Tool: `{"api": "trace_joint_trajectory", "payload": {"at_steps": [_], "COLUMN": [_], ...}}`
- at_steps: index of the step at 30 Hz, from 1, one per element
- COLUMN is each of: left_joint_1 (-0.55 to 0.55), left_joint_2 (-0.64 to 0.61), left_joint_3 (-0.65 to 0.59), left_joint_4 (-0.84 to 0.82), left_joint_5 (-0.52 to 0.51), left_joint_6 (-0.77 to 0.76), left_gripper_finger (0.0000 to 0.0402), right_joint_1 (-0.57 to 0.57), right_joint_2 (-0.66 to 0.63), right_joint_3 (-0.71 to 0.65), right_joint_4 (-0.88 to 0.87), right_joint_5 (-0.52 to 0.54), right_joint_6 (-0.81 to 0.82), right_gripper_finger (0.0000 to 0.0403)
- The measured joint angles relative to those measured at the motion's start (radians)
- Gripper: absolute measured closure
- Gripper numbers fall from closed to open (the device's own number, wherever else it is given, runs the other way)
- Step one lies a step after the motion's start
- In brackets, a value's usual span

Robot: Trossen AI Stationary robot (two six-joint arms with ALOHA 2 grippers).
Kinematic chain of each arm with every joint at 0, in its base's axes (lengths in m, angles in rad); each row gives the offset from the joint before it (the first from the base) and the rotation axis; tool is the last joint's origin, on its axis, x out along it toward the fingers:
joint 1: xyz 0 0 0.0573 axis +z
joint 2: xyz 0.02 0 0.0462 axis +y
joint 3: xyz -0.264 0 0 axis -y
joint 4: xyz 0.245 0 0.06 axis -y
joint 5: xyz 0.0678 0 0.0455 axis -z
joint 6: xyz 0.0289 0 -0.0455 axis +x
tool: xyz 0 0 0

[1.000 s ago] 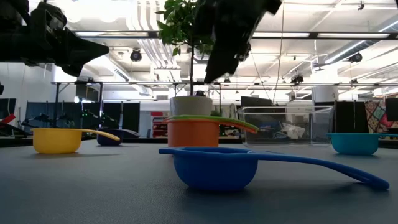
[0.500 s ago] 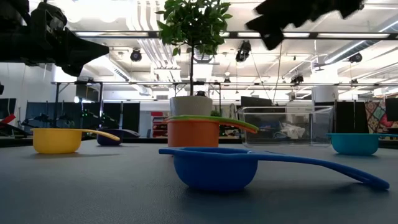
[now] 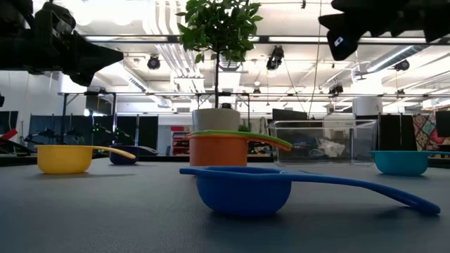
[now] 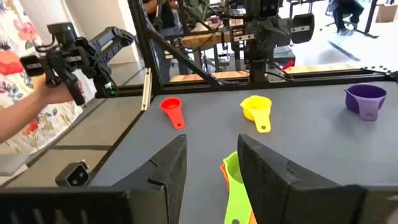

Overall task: Nest measuring cups in basket
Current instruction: Stack the violet measuring cup on top of the green measuring cup

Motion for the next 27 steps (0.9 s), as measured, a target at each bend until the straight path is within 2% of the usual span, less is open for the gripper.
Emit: {"api": "trace_joint_trajectory", "payload": {"at_steps": [6, 9, 13, 15, 18, 22, 27], "left_joint_1": [0.000, 0.000, 0.000, -0.001, 0.000, 0.000, 0.001], "left_joint_2": [0.000, 0.001, 0.005, 0.025, 0.063, 0.152, 0.347], "left_joint_3": [0.000, 0.000, 0.000, 0.000, 0.024, 0.147, 0.357], "left_joint_4": [-0.001, 0.011, 0.005, -0.008, -0.019, -0.178, -0.488], "left_joint_5": [0.000, -0.011, -0.106, -0.196, -0.298, -0.330, -0.413], "left_joint_6": [-0.016, -0.094, -0.299, -0.411, -0.461, -0.451, -0.471], "left_gripper_finger": [0.0402, 0.0402, 0.0402, 0.0402, 0.0402, 0.0402, 0.0402], "right_joint_1": [0.000, 0.000, 0.000, 0.000, 0.000, 0.000, 0.000], "right_joint_2": [-0.069, -0.097, -0.125, -0.133, -0.138, -0.138, -0.138], "right_joint_3": [-0.035, -0.052, -0.066, -0.067, -0.067, -0.060, -0.058], "right_joint_4": [-0.004, 0.004, 0.016, 0.016, 0.021, 0.022, 0.021], "right_joint_5": [-0.001, 0.000, 0.000, 0.000, 0.000, 0.001, 0.001], "right_joint_6": [0.014, 0.015, 0.018, 0.025, 0.020, 0.006, -0.013], "right_gripper_finger": [0.0280, 0.0279, 0.0278, 0.0278, 0.0278, 0.0278, 0.0280]}}
